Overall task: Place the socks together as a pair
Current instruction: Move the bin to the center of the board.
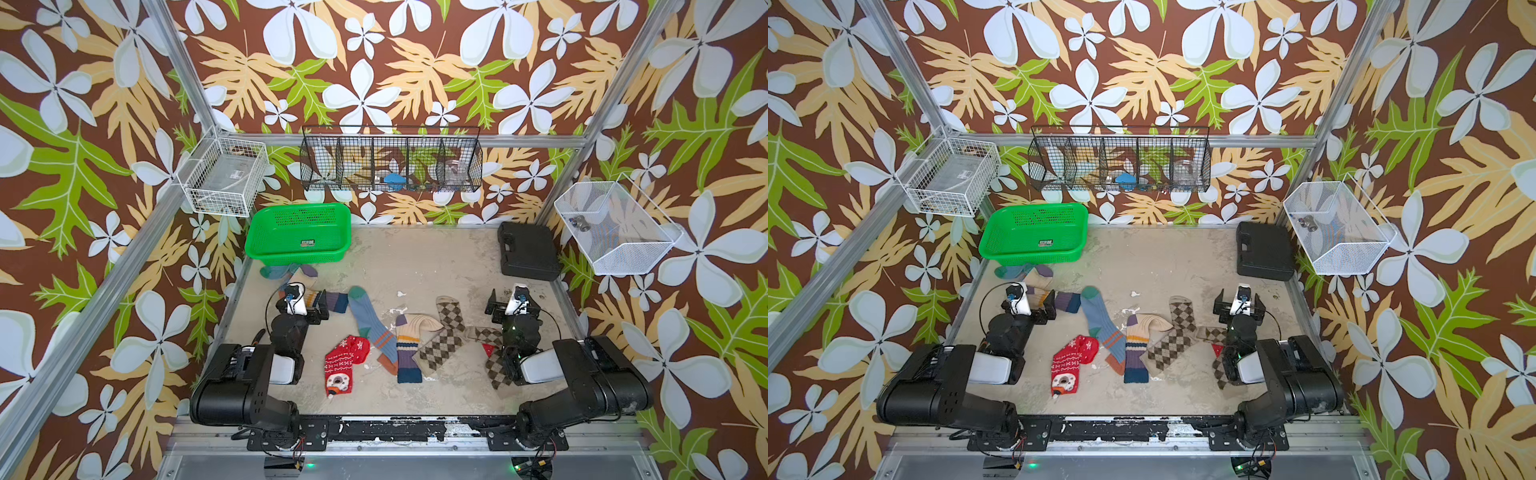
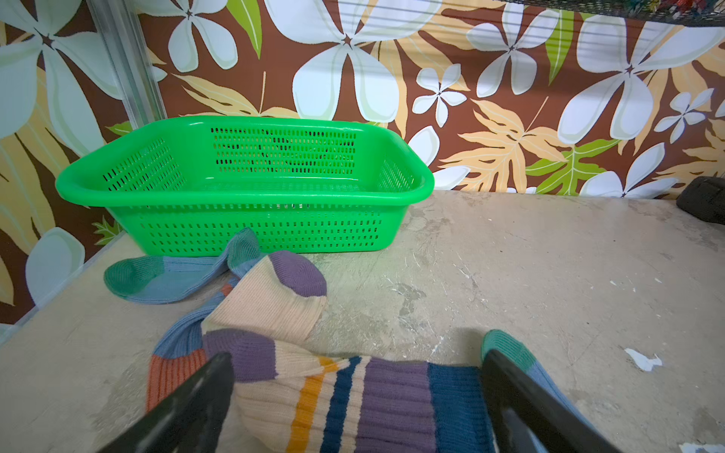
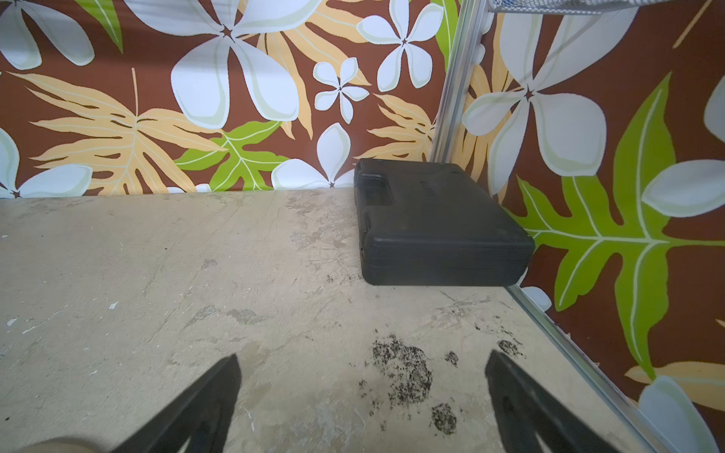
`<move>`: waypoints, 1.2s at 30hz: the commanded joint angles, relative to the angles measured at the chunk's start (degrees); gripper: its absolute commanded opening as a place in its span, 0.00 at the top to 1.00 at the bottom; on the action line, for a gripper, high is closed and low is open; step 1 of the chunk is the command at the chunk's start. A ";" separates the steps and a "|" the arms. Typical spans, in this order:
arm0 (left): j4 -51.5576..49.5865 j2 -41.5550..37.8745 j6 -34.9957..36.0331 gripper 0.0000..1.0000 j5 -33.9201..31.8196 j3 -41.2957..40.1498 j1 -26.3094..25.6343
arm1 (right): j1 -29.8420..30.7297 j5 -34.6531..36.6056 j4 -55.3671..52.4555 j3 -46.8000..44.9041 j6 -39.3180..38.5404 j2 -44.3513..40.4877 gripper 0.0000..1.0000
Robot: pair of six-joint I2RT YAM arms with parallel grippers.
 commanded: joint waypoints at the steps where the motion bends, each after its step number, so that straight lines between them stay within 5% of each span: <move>1: 0.32 -0.13 0.51 0.00 0.10 0.12 -0.05 | 0.12 0.61 1.39 -0.17 0.13 -0.05 0.00; 18: 0.19 -0.22 -0.11 0.00 -1.72 0.08 -0.04 | 0.77 2.90 3.15 -1.10 -0.13 -0.24 0.00; 23: 3.73 -4.62 -0.84 0.00 -7.60 -3.41 -1.21 | 2.08 5.40 3.87 -2.65 -1.29 -3.87 0.00; 26: -3.42 -11.45 1.15 0.00 -14.49 -2.40 -4.75 | 6.54 14.73 -12.59 2.74 -2.91 -12.93 0.00; 29: -9.85 -18.48 2.82 0.00 -20.19 -0.57 -9.23 | 6.63 12.80 -37.41 12.60 3.42 -20.47 0.00; 34: -36.25 -29.74 -16.50 0.00 -13.74 8.54 -9.86 | 6.47 5.46 -56.60 20.15 15.48 -25.37 0.00; 36: -38.30 -29.98 -20.95 0.00 -6.99 9.64 -9.83 | 5.96 -5.41 -57.01 19.91 14.80 -26.86 0.03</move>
